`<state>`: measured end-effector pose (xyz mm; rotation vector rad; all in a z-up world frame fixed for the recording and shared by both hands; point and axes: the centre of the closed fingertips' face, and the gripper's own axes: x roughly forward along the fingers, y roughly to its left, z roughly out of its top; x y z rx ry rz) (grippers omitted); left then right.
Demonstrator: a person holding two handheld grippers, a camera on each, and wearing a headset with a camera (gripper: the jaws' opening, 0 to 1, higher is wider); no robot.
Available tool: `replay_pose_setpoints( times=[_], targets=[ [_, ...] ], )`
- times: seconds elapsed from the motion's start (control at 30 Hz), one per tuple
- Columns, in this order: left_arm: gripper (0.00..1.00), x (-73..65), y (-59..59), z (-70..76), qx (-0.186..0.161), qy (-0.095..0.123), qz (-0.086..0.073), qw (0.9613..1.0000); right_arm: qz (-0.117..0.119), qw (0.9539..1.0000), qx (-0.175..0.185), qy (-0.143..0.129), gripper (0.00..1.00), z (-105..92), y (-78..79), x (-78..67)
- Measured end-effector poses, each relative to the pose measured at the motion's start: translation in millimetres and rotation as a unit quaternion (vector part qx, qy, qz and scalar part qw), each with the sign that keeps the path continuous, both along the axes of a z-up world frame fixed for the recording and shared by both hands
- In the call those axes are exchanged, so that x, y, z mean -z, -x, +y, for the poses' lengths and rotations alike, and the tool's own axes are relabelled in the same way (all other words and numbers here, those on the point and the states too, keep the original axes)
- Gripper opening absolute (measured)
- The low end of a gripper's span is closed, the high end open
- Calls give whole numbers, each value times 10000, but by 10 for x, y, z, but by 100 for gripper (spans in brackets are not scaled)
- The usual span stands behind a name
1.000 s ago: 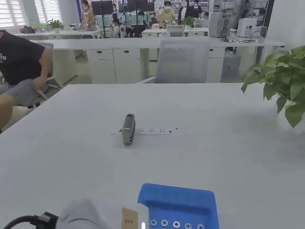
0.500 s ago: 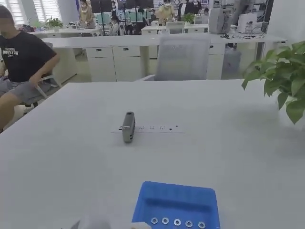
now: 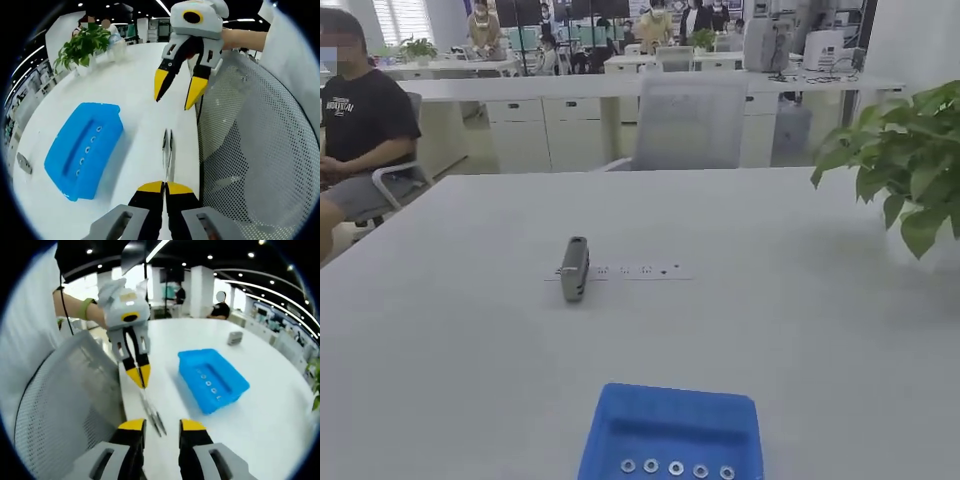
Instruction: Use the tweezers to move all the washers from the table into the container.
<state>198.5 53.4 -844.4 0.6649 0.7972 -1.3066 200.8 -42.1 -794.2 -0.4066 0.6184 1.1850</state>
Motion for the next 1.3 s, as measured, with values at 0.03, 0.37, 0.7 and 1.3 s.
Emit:
replay_pose_setpoints(
  times=[0.03,0.37,0.7,1.3],
  targets=[
    [0,7,-3,-4,7,7,17,10000,17,9999,111,-46,23,-52,-3,-37],
    [0,8,14,18,-179,45,69,9998,-41,9951,797,-582,27,-255,-1,-272],
    [1,-380,26,175,-1756,1079,-100,9785,-279,9845,1312,-1131,33,-397,-138,-429],
    [77,-1482,-354,947,-4649,3664,-1722,7874,-1199,9350,2618,-2069,86,-742,-512,-865]
  ],
)
